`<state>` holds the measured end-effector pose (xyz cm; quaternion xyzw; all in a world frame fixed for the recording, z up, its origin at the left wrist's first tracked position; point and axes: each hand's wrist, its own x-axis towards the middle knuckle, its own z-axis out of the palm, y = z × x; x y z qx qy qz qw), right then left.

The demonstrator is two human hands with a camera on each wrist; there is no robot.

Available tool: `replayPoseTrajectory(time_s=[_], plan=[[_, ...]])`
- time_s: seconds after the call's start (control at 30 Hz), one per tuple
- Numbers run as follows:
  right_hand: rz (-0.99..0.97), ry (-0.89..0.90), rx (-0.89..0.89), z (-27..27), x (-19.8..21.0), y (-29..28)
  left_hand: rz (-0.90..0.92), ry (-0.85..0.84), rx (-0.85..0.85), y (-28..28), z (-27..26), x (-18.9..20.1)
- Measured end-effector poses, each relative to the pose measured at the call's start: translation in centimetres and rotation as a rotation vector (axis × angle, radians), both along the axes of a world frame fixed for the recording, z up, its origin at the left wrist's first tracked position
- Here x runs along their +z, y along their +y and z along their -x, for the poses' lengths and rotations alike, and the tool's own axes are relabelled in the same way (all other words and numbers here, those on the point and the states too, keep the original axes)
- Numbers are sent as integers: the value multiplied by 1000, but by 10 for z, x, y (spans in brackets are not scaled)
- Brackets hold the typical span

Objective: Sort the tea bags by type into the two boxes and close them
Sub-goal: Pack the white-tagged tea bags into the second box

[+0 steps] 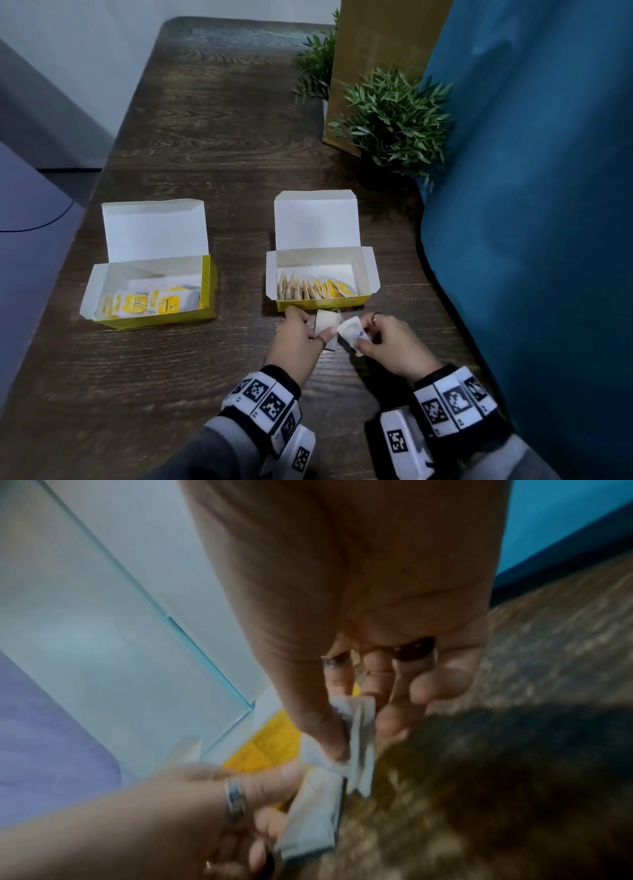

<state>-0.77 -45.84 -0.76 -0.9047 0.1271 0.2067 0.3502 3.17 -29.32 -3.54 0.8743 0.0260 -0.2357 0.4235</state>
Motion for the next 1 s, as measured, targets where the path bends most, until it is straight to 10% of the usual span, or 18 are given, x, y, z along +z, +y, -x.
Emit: replayPoseTrajectory(time_s=[0.3,0.53,0.77,1.0], plan=[[127,-379,-165,-37,57,-10,-161,59,-101,-1,-2,0],[462,-368,20,-62,42,3,65,61,-243,22,-2,23],[592,-420,136,-63,28,6,-109,-499,-57,48,-15,55],[758,-224,244,-66,29,15,-56,-275,-38,46,-44,44]])
